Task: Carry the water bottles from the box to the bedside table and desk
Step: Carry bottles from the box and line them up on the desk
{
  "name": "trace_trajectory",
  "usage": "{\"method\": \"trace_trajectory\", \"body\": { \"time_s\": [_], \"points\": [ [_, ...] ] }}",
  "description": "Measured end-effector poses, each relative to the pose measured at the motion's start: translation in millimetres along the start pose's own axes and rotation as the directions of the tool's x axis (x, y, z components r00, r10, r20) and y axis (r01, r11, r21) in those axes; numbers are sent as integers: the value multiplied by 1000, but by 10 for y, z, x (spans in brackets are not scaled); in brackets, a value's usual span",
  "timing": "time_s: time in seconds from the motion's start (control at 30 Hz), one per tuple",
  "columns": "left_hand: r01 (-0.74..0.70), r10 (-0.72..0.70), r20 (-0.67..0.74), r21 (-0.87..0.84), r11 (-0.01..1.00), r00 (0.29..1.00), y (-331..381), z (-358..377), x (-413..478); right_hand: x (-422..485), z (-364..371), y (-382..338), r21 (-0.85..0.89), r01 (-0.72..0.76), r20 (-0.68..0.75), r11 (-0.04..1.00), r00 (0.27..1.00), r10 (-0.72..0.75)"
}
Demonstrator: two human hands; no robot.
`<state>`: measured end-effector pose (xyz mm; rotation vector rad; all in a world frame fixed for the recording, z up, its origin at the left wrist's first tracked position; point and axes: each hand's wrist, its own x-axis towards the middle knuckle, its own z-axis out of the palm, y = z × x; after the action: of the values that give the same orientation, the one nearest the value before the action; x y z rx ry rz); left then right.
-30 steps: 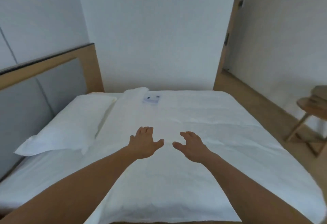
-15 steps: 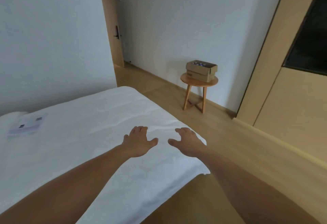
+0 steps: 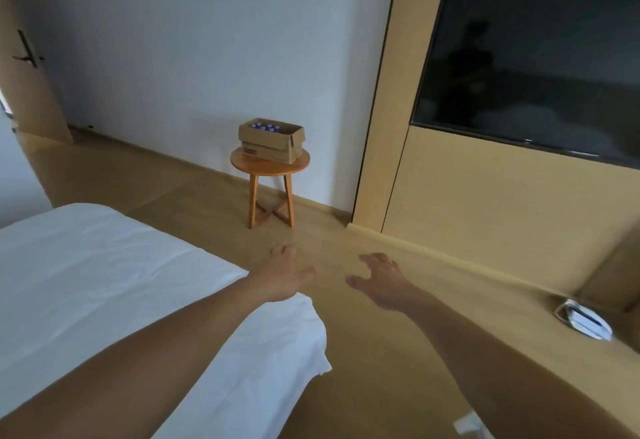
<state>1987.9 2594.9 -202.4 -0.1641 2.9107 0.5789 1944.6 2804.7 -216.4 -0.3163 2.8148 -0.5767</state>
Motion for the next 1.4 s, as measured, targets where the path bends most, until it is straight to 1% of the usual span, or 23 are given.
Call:
{"method": "trace_trajectory", "body": {
  "time_s": [0.1,0.27,0.5,0.6,0.67,0.77,0.93,1.1,1.2,1.3,1.4],
  "points": [
    [-56,57,41,-29,998,998,209,38,484,284,-148,258,2,-58,-17,998,998,58],
    [-123,122,45,7,992,991,696,152,1411,897,-442,730,26,-108,-60,994,992,110],
    [-134,132,36,72,988,991,1342,133,2675,1972,-1037,1354,41,-87,-85,995,992,91],
    [-119,119,4,78,990,993,1544,81,3163,2421,-1290,1530,24,-59,-89,998,994,61],
    [-104,103,9,62,993,995,1631,57,3448,2725,-1413,1622,23,-55,-78,998,995,56],
    [-92,90,34,50,995,995,1679,27,3863,3186,-1500,1707,26,-40,-53,999,998,41],
    [-56,55,16,59,997,998,1584,-53,4802,4149,-1632,1755,-1,-33,-37,999,999,33],
    [-57,57,11,21,998,998,1480,-313,5763,5135,-1823,1646,-33,-26,-19,999,999,25],
    [-60,60,4,15,998,998,1430,-498,6203,5668,-1951,1518,-39,9,-13,999,1000,-9],
    [-56,56,6,12,998,998,1337,-660,6630,6206,-2011,1415,-5,32,-9,999,999,-32],
    [-35,34,17,17,999,999,1233,-740,7025,6710,-2012,1362,16,58,28,998,998,-59]
  ]
}}
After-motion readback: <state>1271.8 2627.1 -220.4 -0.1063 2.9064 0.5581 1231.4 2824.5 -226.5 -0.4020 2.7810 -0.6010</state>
